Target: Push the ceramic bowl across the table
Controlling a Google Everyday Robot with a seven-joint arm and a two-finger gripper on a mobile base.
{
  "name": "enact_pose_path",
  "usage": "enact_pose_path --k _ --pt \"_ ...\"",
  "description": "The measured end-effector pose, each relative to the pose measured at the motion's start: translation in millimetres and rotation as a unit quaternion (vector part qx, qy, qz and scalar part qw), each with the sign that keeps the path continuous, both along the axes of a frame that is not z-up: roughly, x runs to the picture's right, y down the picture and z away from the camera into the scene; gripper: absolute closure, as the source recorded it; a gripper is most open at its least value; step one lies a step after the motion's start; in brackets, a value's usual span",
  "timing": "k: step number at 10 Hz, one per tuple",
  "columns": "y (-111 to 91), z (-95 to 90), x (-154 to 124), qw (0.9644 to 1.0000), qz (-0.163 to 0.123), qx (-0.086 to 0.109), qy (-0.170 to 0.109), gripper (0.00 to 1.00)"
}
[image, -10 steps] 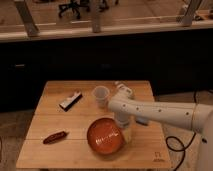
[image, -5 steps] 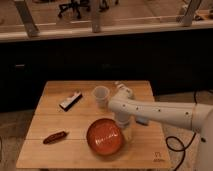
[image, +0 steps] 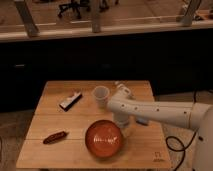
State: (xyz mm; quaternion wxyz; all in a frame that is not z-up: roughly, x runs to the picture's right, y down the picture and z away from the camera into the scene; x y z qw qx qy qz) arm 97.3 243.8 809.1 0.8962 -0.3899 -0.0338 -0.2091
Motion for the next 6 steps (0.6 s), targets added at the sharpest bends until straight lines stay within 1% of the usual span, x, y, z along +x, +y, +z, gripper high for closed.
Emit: enact_pose_path --k 1,3,4,5,6 --pt "0.0 0.3 0.2 1.0 -0.002 0.0 -0.001 0.52" --pt "-0.8 0.8 -3.4 0.9999 -0.01 -0.003 -0.004 0.74" --pt "-1.1 1.0 -6.5 0.9999 -0.014 -0.004 -0.006 0.82" --pt "-1.3 1.2 -11.2 0.9997 -0.021 -0.006 -0.008 0.93" --pt "-1.4 1.0 -14.4 0.9996 -0.025 -0.007 -0.01 0.99"
